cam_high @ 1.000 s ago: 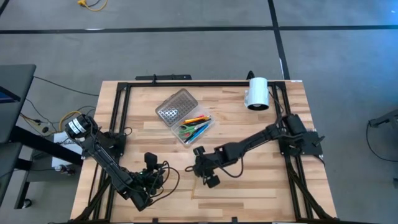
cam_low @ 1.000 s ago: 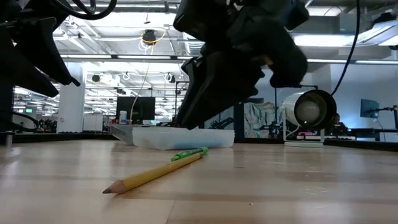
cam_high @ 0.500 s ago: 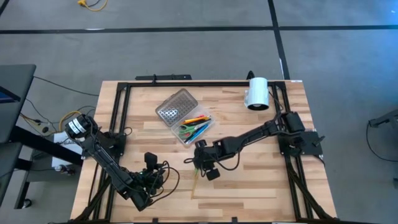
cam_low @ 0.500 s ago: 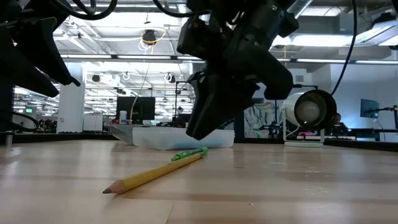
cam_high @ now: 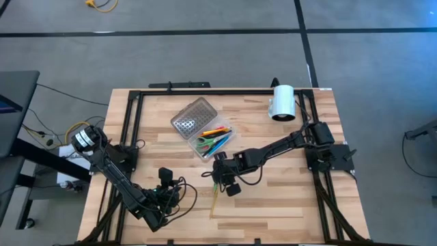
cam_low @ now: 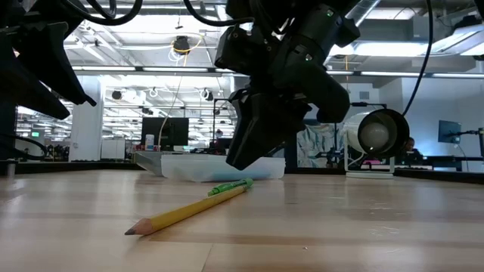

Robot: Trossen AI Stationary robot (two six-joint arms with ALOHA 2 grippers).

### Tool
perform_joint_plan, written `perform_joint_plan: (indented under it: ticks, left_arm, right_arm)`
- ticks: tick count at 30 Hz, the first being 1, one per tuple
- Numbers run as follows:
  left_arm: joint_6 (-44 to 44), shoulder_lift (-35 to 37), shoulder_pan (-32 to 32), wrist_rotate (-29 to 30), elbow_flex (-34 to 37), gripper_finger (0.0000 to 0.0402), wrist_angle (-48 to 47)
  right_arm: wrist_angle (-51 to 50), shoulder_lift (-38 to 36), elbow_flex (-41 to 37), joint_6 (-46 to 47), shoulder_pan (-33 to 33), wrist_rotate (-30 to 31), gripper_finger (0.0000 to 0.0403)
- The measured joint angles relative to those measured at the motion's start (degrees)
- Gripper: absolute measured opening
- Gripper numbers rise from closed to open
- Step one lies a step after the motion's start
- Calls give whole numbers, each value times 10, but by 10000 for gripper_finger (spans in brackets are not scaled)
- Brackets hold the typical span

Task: Pick & place school supplies into a supply box
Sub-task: Put the green pen into the transparent supply box

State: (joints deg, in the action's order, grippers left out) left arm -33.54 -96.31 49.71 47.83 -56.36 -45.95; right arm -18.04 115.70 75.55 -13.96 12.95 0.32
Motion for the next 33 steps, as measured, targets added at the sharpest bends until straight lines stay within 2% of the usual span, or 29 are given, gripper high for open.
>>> perform_joint_plan:
  ticks: [8,23,33]
  left_arm:
    - [0,0,0,0,0,123,0]
    - [7,0,0,3,0,123,-3]
    - [10,0,0,4,0,123,-2]
  right_arm:
    - [-47,-22,0,4,4,18,118]
    - [-97,-202,0,4,61,97,118]
    - [-107,-247,0,4,89,105,118]
